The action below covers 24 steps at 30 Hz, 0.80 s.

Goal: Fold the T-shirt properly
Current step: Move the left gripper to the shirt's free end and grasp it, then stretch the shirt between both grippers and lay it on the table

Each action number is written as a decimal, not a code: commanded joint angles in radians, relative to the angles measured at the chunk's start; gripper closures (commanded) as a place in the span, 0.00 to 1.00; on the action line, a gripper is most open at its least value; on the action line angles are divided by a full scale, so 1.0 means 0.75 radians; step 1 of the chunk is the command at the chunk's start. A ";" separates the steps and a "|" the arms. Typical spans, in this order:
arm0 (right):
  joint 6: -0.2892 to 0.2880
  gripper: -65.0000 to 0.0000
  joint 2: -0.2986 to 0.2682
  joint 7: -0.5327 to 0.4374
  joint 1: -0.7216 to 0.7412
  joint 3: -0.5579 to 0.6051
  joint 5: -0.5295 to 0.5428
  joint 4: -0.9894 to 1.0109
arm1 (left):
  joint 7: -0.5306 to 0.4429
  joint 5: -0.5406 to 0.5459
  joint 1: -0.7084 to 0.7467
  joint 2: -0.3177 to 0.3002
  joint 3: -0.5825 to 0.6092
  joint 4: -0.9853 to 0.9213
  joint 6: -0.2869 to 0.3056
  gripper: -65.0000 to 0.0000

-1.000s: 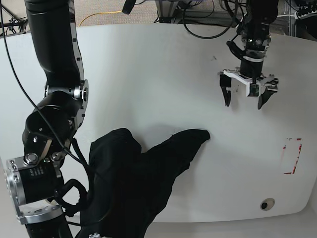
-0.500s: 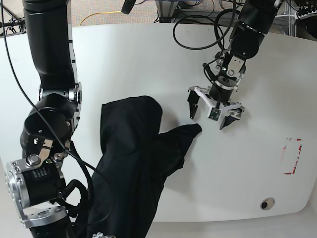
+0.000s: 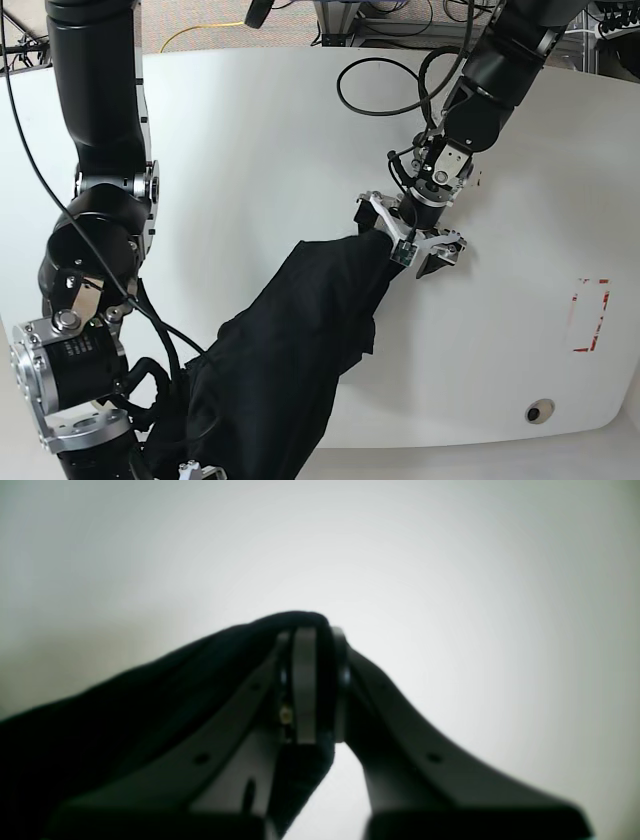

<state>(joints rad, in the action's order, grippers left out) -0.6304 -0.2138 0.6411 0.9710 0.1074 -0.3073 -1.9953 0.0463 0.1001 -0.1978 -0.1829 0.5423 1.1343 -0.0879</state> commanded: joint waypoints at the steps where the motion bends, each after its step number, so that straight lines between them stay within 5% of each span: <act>1: 0.025 1.00 -0.002 -0.029 0.026 -0.007 0.004 -0.012 | -0.010 -0.010 -0.040 0.036 -0.016 -0.014 0.073 0.09; 4: 0.025 1.00 -0.013 -0.029 0.020 -0.040 0.004 -0.017 | -0.010 -0.016 -0.046 0.046 -0.035 -0.051 0.104 0.10; 8: 0.025 1.00 -0.017 -0.029 0.020 -0.083 0.010 -0.010 | -0.008 -0.018 -0.087 0.081 -0.037 -0.108 0.106 0.33; 15: 0.025 1.00 -0.043 -0.027 -0.001 -0.095 0.010 0.004 | -0.006 -0.014 -0.095 0.085 -0.043 -0.137 0.106 0.98; 24: 0.027 1.00 -0.076 -0.027 -0.017 -0.140 0.006 0.073 | 0.172 -0.010 -0.018 0.026 -0.188 0.105 0.106 1.00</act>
<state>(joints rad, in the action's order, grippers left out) -0.6285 -0.2638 0.6399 0.9188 0.0048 -0.3023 -1.9499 0.1841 0.0952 -0.2024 -0.1452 0.4358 1.1473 0.0036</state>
